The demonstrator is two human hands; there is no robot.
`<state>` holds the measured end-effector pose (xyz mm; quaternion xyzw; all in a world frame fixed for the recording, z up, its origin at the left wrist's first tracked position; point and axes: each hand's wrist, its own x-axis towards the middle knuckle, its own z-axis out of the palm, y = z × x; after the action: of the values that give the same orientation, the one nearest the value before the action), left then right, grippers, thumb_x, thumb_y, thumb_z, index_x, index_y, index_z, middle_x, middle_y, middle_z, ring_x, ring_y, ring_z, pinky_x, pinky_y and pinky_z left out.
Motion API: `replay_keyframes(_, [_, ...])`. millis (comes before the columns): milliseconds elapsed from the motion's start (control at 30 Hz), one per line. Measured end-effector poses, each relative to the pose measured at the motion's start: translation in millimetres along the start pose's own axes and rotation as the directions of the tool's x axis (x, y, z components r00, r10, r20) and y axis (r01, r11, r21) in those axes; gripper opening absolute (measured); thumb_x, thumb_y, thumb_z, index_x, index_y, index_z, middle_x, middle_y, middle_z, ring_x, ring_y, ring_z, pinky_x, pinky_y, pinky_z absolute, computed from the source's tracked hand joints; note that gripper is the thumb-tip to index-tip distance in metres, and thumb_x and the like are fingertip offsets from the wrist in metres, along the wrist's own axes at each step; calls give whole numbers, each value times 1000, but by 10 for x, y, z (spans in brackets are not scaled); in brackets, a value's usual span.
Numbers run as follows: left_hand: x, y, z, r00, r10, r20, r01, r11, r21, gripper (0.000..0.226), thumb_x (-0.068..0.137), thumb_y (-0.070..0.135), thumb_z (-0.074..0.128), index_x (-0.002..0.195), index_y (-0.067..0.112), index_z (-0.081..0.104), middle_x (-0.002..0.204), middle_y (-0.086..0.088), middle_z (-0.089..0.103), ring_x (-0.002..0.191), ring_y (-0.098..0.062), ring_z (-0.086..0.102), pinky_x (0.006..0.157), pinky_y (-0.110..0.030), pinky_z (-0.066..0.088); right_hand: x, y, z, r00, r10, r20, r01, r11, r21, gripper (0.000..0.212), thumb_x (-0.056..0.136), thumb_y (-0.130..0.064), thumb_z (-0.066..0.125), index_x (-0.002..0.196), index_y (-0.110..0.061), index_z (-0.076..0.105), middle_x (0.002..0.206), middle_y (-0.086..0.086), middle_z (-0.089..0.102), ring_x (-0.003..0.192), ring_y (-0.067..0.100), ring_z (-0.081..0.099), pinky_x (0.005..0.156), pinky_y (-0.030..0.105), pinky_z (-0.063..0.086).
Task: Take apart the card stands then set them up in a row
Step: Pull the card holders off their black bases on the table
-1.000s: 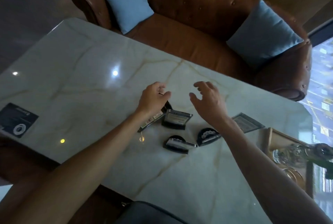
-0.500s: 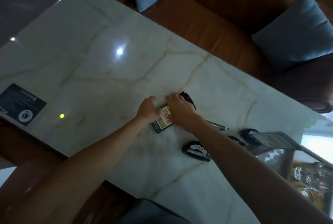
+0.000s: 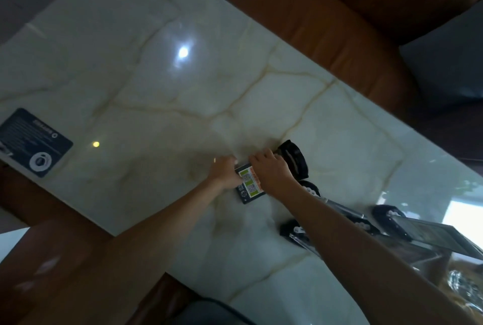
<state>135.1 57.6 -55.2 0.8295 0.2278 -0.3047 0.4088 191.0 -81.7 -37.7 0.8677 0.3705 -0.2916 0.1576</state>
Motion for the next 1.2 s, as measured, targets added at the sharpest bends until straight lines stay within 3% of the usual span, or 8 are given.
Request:
replay_keyframes(200, [-82,-33,43,998,2,65,-3,1000,12,37,64,12,76,100,10,69,105,-12,71,103,-30,65,95,-34,45,26,58,-69,998,-58,-5,57,998,-12,59,78,-15,75,130,-17,49,129,4,50,122,25,47,98,39,46])
replay_keyframes(333, [-162,-85,47,997,6,-75,-24,969,-245,41,56,14,74,95,14,62,90,-4,65,83,-20,60,72,-29,46,-25,120,-212,997,-16,-76,23,995,93,40,84,-11,70,122,-15,57,122,4,50,117,25,49,84,38,53])
replay_keyframes(500, [-285,44,-108,984,-7,-178,-75,890,-449,18,70,2,75,80,16,69,73,-4,71,60,-3,62,60,-21,47,-197,322,-490,973,76,-220,-12,961,278,29,85,-4,67,111,-15,59,111,6,54,106,25,53,76,37,52])
replay_keyframes(600, [-353,199,-207,956,131,-263,-223,907,-357,17,79,4,75,81,19,67,72,5,69,60,8,62,64,-15,49,-340,465,-566,955,138,-263,-19,912,409,15,92,-8,62,106,-15,61,108,5,56,102,25,54,76,36,49])
replay_keyframes(733, [-468,499,-305,865,329,-379,-433,871,-233,11,82,12,74,83,21,68,79,6,71,77,-11,69,75,-22,52,-559,629,-621,908,277,-314,-71,841,537,7,95,-10,59,98,-16,60,101,2,57,92,19,54,75,36,50])
replay_keyframes(933, [-650,834,-317,746,504,-436,-584,809,-64,7,88,18,71,95,17,71,95,4,66,85,-6,63,77,-4,42,-736,671,-630,875,376,-305,-121,781,613,7,93,-11,56,98,-15,58,97,6,62,85,27,59,67,33,42])
replay_keyframes(1067, [-761,903,-317,691,602,-401,-626,775,84,10,87,11,71,96,15,73,94,0,63,88,-13,62,81,-23,49,-817,574,-559,882,392,-262,-136,743,656,13,95,-11,51,102,-15,62,100,10,69,90,32,64,70,35,49])
replay_keyframes(1200, [-851,875,-254,714,597,-366,-600,791,119,12,87,13,73,98,17,75,94,-1,62,87,-19,63,81,-34,52,-862,450,-479,903,373,-214,-146,735,663,19,98,-12,53,108,-14,69,107,9,72,96,29,66,77,34,51])
